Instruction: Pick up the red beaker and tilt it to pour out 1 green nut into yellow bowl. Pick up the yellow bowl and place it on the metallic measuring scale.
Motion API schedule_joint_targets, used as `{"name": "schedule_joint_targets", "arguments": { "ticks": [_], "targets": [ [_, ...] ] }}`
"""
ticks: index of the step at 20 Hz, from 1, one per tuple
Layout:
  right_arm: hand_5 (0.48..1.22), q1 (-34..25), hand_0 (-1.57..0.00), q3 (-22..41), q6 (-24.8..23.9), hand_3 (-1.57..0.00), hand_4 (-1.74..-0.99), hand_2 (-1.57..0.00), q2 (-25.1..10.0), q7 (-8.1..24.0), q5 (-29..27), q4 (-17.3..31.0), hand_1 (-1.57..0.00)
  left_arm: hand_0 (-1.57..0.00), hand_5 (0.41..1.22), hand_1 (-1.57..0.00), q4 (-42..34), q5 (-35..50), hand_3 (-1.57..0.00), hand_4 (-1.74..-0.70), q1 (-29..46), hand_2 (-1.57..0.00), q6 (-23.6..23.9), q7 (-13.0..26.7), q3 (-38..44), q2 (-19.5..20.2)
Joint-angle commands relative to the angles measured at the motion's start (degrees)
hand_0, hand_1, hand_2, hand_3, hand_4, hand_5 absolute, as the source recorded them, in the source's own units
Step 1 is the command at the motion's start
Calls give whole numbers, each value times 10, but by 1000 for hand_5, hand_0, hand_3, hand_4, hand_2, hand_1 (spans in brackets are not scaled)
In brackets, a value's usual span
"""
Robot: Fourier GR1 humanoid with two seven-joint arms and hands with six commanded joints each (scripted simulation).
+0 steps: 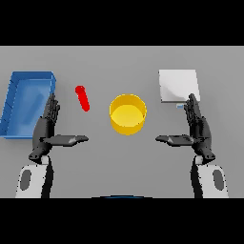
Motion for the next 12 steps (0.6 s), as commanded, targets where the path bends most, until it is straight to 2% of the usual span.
{"name": "schedule_joint_targets", "arguments": {
  "ticks": [1,6,7,9,12],
  "targets": [
    [572,0,1,1,-1,1,-1177,1,1,0,1,0,1,1,677,1,0,-1,1,-1202,0,1,1,0,-1,-1],
    [572,-1,1,7,-6,1,-1177,1,10,0,7,2,1,1,677,1,-7,-8,1,-1202,2,1,8,3,-11,-12],
    [572,11,1,23,-13,1,-1177,1,-16,-14,51,-15,1,1,677,1,-25,-32,1,-1202,22,1,-1,-14,-29,4],
    [576,15,1,47,-21,1,-1183,1,-28,-18,97,-26,1,1,677,1,-55,-51,1,-1203,40,1,-9,-12,-47,20],
    [583,31,1,53,-20,1,-1194,1,-37,-23,109,-44,1,1,668,1,-79,-66,1,-1197,48,1,-8,8,-61,23]
  ]
}}
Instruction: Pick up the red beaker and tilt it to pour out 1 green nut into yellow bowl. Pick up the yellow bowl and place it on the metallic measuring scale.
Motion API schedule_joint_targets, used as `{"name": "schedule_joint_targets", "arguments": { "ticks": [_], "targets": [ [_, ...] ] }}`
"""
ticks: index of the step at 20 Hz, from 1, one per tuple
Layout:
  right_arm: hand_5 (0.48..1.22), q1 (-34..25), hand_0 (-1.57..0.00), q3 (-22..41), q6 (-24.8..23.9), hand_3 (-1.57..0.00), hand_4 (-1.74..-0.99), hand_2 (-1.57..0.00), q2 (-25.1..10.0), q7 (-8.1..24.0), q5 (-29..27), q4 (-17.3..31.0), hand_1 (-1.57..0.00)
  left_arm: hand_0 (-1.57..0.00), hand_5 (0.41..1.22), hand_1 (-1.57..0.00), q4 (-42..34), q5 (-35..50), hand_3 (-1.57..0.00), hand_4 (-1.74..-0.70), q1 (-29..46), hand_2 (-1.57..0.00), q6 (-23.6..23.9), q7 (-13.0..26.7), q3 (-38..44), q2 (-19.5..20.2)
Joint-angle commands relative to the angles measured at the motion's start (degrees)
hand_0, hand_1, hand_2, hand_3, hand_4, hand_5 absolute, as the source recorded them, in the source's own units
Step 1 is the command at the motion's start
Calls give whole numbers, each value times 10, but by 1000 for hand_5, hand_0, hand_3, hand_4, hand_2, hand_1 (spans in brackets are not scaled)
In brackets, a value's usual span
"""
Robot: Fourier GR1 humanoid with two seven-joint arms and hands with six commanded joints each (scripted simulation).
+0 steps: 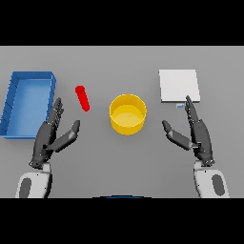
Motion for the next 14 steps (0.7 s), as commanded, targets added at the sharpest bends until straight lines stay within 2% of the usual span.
{"name": "schedule_joint_targets", "arguments": {
  "ticks": [1,5,7,14],
  "targets": [
    [584,0,1,2,3,1,-1196,1,0,5,0,1,1,1,663,1,-5,-3,1,-1191,1,1,0,11,-6,-3],
    [604,-2,1,-3,22,1,-1261,1,3,8,-31,-8,1,1,652,1,7,-11,1,-1171,-10,1,2,28,-8,-3],
    [618,0,1,-1,28,1,-1284,1,2,-7,-34,-11,1,1,658,1,34,-15,1,-1183,-25,1,6,30,-5,-9],
    [617,-9,1,-11,38,1,-1292,1,-8,-15,-44,3,1,1,659,1,159,-27,1,-1211,-124,1,29,9,28,-9]
  ]
}}
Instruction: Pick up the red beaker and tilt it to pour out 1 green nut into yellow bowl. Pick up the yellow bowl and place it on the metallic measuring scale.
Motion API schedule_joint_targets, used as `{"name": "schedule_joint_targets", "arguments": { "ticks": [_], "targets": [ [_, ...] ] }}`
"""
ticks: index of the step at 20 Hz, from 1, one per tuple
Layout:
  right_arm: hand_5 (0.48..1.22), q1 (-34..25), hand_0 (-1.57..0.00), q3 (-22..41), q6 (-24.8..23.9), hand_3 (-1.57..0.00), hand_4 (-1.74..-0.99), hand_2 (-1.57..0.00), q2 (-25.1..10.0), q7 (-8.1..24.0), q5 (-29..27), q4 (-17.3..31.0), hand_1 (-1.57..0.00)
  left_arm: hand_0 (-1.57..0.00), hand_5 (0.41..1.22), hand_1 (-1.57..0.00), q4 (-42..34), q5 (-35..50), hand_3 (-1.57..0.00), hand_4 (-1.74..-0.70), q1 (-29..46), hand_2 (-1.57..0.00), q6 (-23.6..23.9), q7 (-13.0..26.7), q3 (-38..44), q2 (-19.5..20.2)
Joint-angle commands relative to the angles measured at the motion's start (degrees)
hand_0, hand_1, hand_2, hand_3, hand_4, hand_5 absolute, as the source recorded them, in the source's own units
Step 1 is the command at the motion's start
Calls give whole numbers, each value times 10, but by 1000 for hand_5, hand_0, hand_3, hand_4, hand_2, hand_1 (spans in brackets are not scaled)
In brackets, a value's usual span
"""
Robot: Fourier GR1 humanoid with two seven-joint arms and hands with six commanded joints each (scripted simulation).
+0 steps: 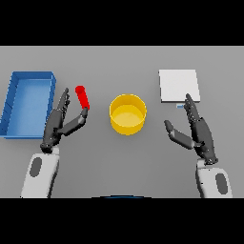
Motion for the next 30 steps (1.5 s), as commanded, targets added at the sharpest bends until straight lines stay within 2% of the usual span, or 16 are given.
{"name": "schedule_joint_targets", "arguments": {
  "ticks": [1,3,8,10,14,17,18,19,21,22,24,26,29,30],
  "targets": [
    [615,1,1,1,1,1,-1292,1,1,4,-2,-5,1,1,654,1,25,0,1,-1211,-19,1,3,-9,6,-2],
    [618,11,1,3,-3,1,-1293,1,0,-1,4,-16,1,1,646,1,63,0,1,-1213,-51,1,8,-22,18,1],
    [631,0,1,2,-6,1,-1301,1,3,13,4,-8,1,1,635,1,153,-3,1,-1225,-116,1,20,-57,34,-7],
    [634,-2,1,2,-11,1,-1299,1,-1,17,14,-2,1,1,635,1,182,-13,1,-1221,-138,1,26,-57,37,-3],
    [642,-8,1,-3,-11,1,-1300,1,0,11,11,7,1,1,668,1,249,-17,1,-1258,-182,1,34,-80,49,-4],
    [647,-9,1,-1,-10,1,-1300,1,1,4,12,9,1,1,697,1,291,-11,1,-1310,-208,1,39,-114,63,-9],
    [646,-6,1,-4,-10,1,-1303,1,0,14,9,8,1,1,709,1,303,-6,1,-1331,-217,-1,44,-123,69,-15],
    [647,-4,1,-2,-14,1,-1301,1,1,10,13,2,1,1,726,-6,313,-5,-30,-1347,-219,-50,49,-131,73,-20],
    [645,-9,1,-8,-17,1,-1294,1,1,20,8,3,1,-338,765,-306,326,1,-239,-1385,-227,-322,55,-141,81,-25],
    [645,-5,1,-4,-15,1,-1292,1,2,17,12,5,1,-585,786,-556,336,9,-416,-1416,-234,-551,60,-148,91,-31],
    [646,-1,1,0,-15,1,-1290,1,5,17,12,-1,1,-940,943,-921,341,20,-832,-1425,-237,-918,59,-163,101,-33],
    [649,-5,1,-1,-16,1,-1291,1,3,23,14,-5,1,-1167,1043,-1155,345,13,-1081,-1529,-244,-1153,73,-156,98,-36],
    [649,-11,1,-3,-16,1,-1290,1,1,28,12,0,1,-1364,1130,-1358,347,16,-1176,-1621,-245,-1357,72,-162,88,-31],
    [648,-12,1,-5,-18,1,-1290,1,1,27,13,6,1,-1406,1148,-1401,343,13,-1255,-1587,-244,-1400,79,-154,81,-36]
  ]
}}
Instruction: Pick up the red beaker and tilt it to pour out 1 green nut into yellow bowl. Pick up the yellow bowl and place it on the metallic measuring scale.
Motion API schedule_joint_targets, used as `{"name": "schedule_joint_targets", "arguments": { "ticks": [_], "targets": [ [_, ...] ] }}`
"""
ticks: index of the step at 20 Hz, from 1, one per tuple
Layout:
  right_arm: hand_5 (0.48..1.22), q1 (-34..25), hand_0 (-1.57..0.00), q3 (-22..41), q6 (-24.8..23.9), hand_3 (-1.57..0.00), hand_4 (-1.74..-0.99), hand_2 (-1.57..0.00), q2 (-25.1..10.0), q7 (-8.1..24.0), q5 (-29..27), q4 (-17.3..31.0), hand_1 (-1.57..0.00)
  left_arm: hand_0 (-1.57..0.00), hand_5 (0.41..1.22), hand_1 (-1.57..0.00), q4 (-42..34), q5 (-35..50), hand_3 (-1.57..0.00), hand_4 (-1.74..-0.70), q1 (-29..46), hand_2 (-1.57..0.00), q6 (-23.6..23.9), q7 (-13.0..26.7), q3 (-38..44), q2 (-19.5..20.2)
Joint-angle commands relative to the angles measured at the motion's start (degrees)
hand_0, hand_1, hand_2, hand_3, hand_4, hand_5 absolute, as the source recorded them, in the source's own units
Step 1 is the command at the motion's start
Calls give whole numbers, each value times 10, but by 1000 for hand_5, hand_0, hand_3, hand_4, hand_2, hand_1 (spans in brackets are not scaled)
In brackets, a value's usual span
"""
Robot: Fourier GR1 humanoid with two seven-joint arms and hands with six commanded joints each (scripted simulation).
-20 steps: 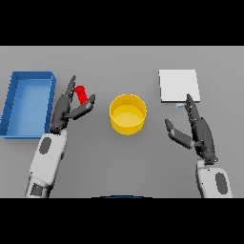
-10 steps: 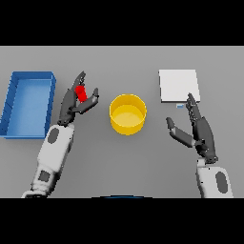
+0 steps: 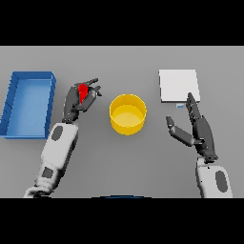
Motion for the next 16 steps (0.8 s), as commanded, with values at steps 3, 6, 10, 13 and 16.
{"name": "schedule_joint_targets", "arguments": {
  "ticks": [3,6,10,13,16],
  "targets": [
    [650,6,1,5,-1,1,-1287,1,1,-11,6,-5,1,-1486,1184,-1484,-1,-6,-1409,-1529,-4,-1483,-5,-3,-10,11],
    [655,13,1,6,4,1,-1292,1,3,-23,2,-2,1,-1528,1202,-1526,-17,-12,-1488,-1507,-7,-1526,-2,-4,-11,7],
    [664,9,1,4,2,1,-1294,1,-1,-19,5,-4,1,-1553,1213,-1553,-71,-23,-1537,-1499,-10,-1553,-7,30,-20,13],
    [662,11,1,9,2,1,-1285,1,3,-24,9,-2,1,-1562,1195,-1562,-123,-60,-1554,-1545,-9,-1562,-12,73,-50,32],
    [667,11,1,10,2,1,-1277,1,0,-23,10,-8,1,-1565,1170,-1565,-151,-103,-1560,-1616,-9,-1565,-22,115,-81,58]
  ]
}}
